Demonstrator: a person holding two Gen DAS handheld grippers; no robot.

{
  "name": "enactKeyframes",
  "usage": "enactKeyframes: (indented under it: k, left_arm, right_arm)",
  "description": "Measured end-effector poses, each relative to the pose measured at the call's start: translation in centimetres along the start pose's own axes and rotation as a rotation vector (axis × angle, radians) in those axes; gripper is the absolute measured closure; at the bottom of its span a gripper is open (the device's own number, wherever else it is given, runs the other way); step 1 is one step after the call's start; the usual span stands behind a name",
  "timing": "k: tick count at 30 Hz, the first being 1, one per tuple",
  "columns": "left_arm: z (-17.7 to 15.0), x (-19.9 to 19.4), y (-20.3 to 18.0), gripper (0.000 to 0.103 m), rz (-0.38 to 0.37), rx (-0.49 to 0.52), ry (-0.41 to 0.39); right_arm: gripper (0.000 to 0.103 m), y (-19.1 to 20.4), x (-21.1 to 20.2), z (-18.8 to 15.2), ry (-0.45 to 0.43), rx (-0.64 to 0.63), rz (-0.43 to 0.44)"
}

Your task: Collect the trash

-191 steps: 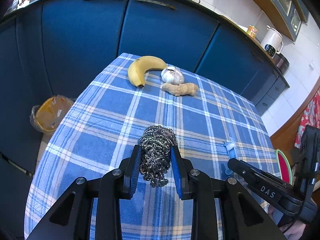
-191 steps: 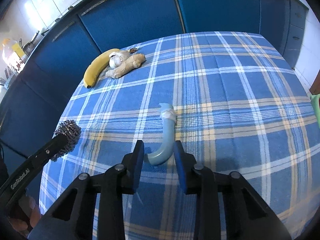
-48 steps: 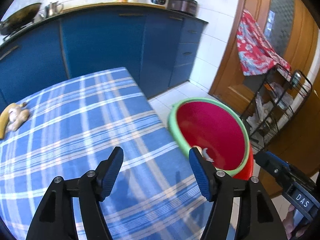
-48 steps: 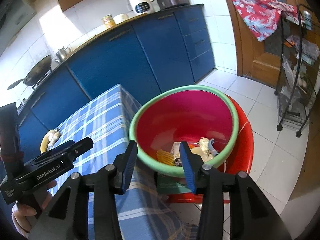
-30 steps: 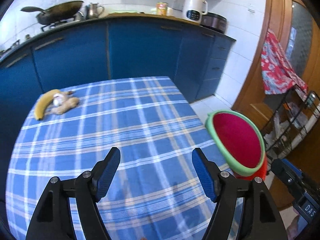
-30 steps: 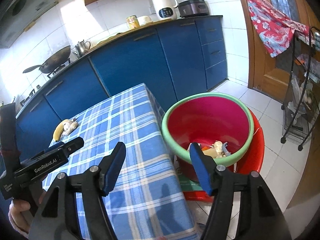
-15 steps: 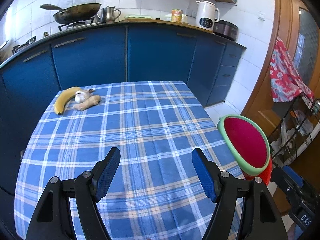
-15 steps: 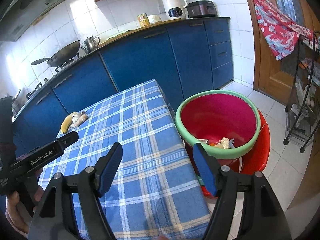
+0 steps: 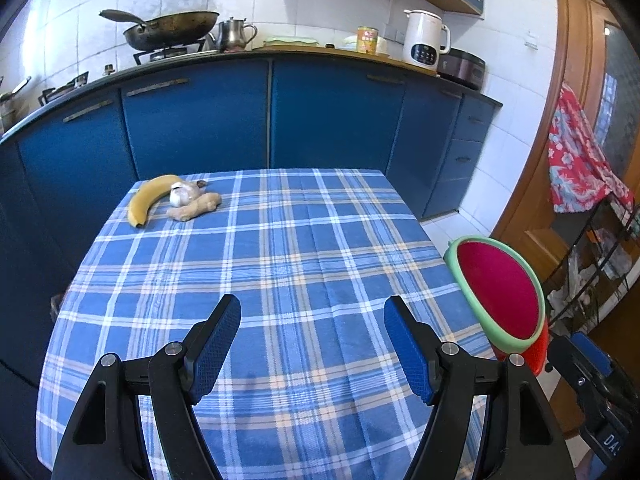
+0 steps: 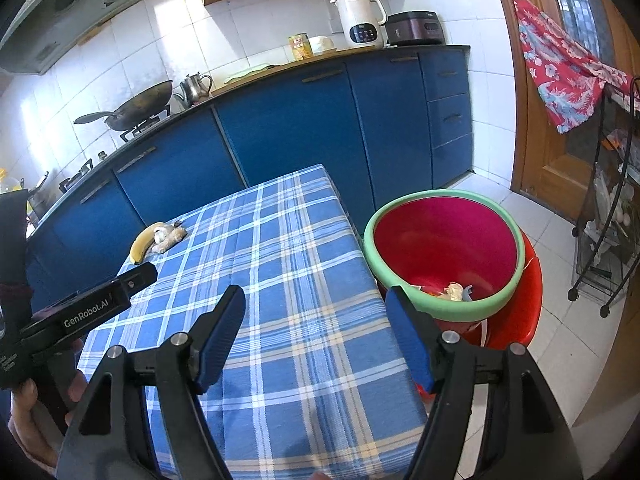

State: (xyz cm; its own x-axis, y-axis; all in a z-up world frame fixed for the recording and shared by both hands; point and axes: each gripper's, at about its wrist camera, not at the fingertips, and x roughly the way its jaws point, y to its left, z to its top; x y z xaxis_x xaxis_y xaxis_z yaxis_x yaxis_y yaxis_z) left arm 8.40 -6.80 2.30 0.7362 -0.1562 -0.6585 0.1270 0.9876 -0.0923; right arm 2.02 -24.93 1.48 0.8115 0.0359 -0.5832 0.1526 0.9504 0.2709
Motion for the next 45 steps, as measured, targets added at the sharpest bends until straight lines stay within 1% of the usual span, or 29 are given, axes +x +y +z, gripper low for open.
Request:
enactKeyframes:
  k: [14, 45]
  left_arm:
    - [-0.11, -0.64, 0.18, 0.028, 0.000, -0.007, -0.016]
    - [-0.05, -0.69, 0.27, 0.028, 0.000, -0.006, -0.016]
  right_arm:
    - [0.030, 0.43, -0.36, -0.01, -0.005, -0.009, 0.004]
    - [0.030, 0.80, -0.41, -0.03, -0.005, -0.009, 0.005]
